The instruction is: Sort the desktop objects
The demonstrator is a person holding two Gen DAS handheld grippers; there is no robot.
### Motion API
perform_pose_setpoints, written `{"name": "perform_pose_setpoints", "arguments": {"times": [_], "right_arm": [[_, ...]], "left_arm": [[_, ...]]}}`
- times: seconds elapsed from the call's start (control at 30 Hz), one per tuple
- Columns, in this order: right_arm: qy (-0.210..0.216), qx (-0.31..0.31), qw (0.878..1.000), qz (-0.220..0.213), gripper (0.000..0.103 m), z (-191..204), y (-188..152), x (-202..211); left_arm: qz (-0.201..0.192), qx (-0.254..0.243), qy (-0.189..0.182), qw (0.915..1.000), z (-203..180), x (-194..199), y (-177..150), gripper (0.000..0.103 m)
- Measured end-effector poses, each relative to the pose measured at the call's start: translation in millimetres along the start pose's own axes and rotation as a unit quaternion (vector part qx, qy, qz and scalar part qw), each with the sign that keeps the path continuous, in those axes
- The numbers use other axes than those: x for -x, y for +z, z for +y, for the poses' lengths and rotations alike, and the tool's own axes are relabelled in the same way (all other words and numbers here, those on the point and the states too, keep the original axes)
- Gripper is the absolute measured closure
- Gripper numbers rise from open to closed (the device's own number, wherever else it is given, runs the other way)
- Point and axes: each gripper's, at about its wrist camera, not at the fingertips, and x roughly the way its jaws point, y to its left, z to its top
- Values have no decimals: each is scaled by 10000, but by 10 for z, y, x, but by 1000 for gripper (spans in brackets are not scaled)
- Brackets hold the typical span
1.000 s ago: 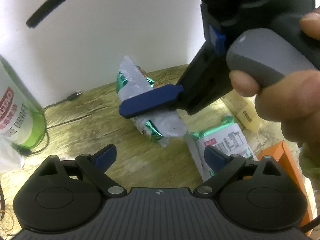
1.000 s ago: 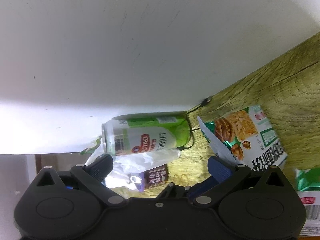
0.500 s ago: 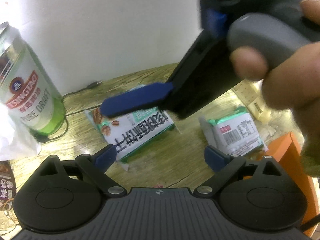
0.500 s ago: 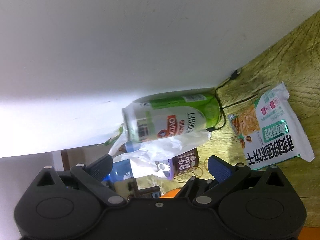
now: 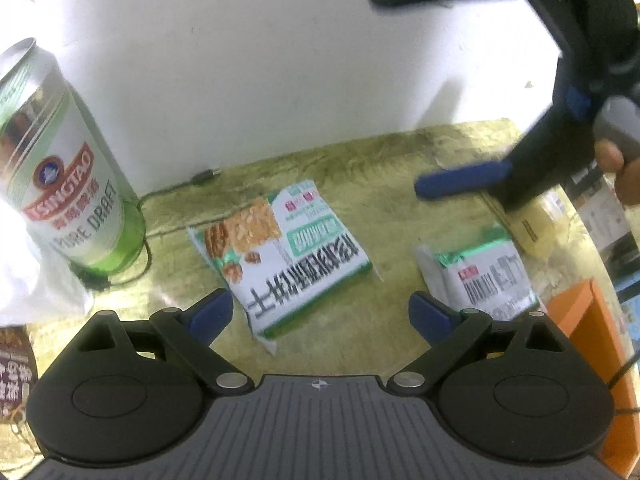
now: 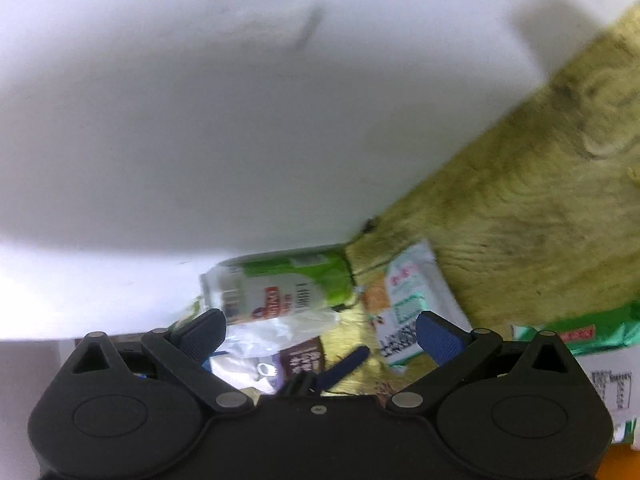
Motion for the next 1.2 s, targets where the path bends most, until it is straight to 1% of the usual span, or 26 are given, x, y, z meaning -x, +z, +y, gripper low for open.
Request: {"name": "perform_pose_setpoints", "arguments": {"times": [0.07, 0.2, 0.4, 0.5, 0.63, 0.73, 0.87, 1.03, 1.2], "right_arm": [[-29, -191, 9996, 194, 1, -31, -3, -98], [-242, -352, 9975, 555, 1, -59, -29, -285], [-546, -501, 9939, 814, 0, -89, -28, -488], [-674, -552, 9929, 812, 0, -87, 0, -521], [-746, -647, 9922, 766, 0, -114, 31, -555], [-775, -729, 9915, 755, 0, -134, 42, -588], [-810, -731, 9914, 719, 0, -134, 39, -607], [-868, -695, 9921, 581, 0, -125, 41, -592], [-890, -521, 9940, 359, 0, -69, 78, -540]], "left_arm": [[-37, 72, -12, 10000, 50, -26, 38, 7], [-144, 82, 15, 9999, 149, -50, 93, 7], [-257, -198, -83, 9994, 201, -111, 131, 7], [-255, -366, -75, 9990, 194, -153, 144, 7], [-251, -466, -62, 9986, 202, -195, 161, 6], [-257, -501, -80, 9984, 206, -221, 167, 3], [-210, -472, -83, 9986, 200, -226, 166, 3], [-130, -513, -107, 9985, 168, -211, 139, 3], [30, -722, -112, 9973, 98, -204, 84, 2]]}}
